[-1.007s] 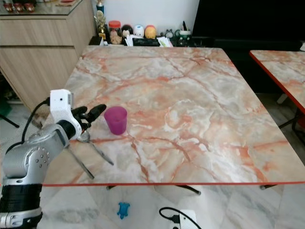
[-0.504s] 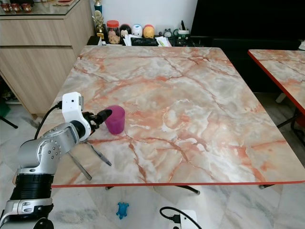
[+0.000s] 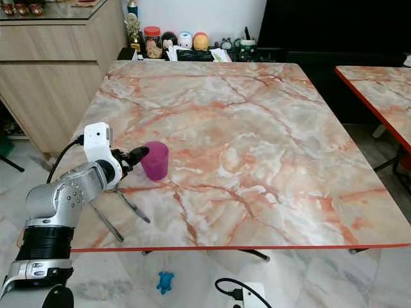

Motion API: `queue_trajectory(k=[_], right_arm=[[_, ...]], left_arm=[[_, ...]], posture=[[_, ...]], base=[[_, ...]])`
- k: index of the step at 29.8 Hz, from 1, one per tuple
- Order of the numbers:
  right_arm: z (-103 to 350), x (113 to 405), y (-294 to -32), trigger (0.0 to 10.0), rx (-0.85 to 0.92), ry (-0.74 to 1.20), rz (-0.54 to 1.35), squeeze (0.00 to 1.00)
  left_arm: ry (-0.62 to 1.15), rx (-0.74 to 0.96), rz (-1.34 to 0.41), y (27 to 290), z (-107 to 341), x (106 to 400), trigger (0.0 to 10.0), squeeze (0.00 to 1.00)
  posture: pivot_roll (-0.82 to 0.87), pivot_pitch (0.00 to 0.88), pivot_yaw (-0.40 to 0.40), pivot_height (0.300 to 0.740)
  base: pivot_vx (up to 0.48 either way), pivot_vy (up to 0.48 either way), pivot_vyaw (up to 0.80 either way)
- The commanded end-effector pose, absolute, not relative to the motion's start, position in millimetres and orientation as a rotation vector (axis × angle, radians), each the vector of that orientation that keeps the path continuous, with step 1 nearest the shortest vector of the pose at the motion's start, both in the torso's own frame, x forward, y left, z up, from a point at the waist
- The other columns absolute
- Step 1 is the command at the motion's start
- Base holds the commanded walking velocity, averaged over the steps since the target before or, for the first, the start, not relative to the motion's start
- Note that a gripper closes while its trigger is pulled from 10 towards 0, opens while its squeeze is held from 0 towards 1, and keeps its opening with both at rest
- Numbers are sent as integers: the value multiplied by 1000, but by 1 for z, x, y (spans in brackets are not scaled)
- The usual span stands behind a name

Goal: Setting the table

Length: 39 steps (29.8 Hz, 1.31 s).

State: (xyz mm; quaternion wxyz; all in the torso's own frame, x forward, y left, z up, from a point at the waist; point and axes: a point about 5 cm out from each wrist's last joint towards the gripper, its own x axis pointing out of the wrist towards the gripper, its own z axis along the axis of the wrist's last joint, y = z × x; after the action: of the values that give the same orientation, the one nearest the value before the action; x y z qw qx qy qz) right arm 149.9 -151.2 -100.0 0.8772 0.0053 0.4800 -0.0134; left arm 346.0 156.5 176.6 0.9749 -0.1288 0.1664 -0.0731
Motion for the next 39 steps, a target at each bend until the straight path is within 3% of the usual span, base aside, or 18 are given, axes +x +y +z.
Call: queue_trajectory(k=[1, 3, 4, 5, 7, 9, 13, 14, 16, 17, 21, 24, 25, 26, 27, 28, 39], right_arm=[[-102, 146, -152, 10000, 19, 1014, -41, 0], [-102, 146, -152, 10000, 18, 1014, -40, 0], [-102, 146, -152, 10000, 18, 1014, -40, 0], [-102, 146, -152, 10000, 18, 1014, -40, 0], [-102, 145, -152, 10000, 19, 1014, -39, 0], [-102, 145, -152, 10000, 19, 1014, -39, 0], [-102, 145, -153, 10000, 18, 1015, -38, 0], [-102, 145, -153, 10000, 18, 1015, -37, 0], [-102, 145, -153, 10000, 17, 1015, -37, 0], [-102, 145, -153, 10000, 17, 1016, -36, 0], [-102, 145, -153, 10000, 17, 1016, -36, 0], [-102, 145, -153, 10000, 17, 1017, -36, 0], [-102, 145, -153, 10000, 17, 1017, -35, 0], [-102, 145, -153, 10000, 17, 1017, -35, 0], [-102, 145, -153, 10000, 17, 1017, -35, 0], [-102, 145, -153, 10000, 17, 1017, -34, 0], [-102, 145, -153, 10000, 16, 1017, -32, 0]], left_arm=[[332, -247, -144, 153, 179, 348, 10000, 0], [332, -243, -145, 153, 179, 348, 9882, 0], [333, -238, -143, 153, 178, 348, 7373, 0], [334, -238, -143, 153, 178, 348, 4078, 0], [334, -239, -145, 152, 177, 349, 2549, 0], [334, -239, -147, 151, 177, 349, 2314, 0], [319, -235, -152, 150, 178, 349, 3137, 0], [320, -235, -154, 149, 179, 349, 4000, 0], [323, -235, -155, 148, 178, 349, 7608, 0], [323, -235, -154, 148, 178, 349, 10000, 0], [329, -239, -155, 148, 177, 349, 10000, 0], [331, -241, -155, 148, 177, 349, 9137, 0], [331, -239, -157, 148, 177, 348, 8235, 0], [330, -237, -161, 147, 177, 348, 3373, 0], [330, -237, -161, 147, 177, 348, 3373, 0], [331, -238, -163, 147, 177, 348, 0, 0], [334, -226, -174, 146, 176, 347, 0, 0]], posture=[[173, 40, -33, 740], [172, 41, -33, 740], [173, 43, -34, 740], [173, 43, -33, 740], [173, 43, -33, 740], [173, 43, -33, 740], [174, 44, -35, 740], [173, 43, -35, 740], [173, 43, -35, 740], [173, 43, -34, 740], [172, 45, -34, 740], [174, 46, -35, 740], [175, 45, -35, 740], [175, 46, -35, 740], [175, 46, -35, 740], [175, 46, -35, 740], [176, 47, -35, 740]], base=[[0, 0, 0], [0, 0, 0], [0, 0, 0], [0, 0, 0], [0, 0, 0], [0, 0, 0], [0, 0, 0], [0, 0, 0], [0, 0, 0], [0, 0, 0], [0, 0, 0], [0, 0, 0], [0, 0, 0], [0, 0, 0], [0, 0, 0], [0, 0, 0], [0, 0, 0]])
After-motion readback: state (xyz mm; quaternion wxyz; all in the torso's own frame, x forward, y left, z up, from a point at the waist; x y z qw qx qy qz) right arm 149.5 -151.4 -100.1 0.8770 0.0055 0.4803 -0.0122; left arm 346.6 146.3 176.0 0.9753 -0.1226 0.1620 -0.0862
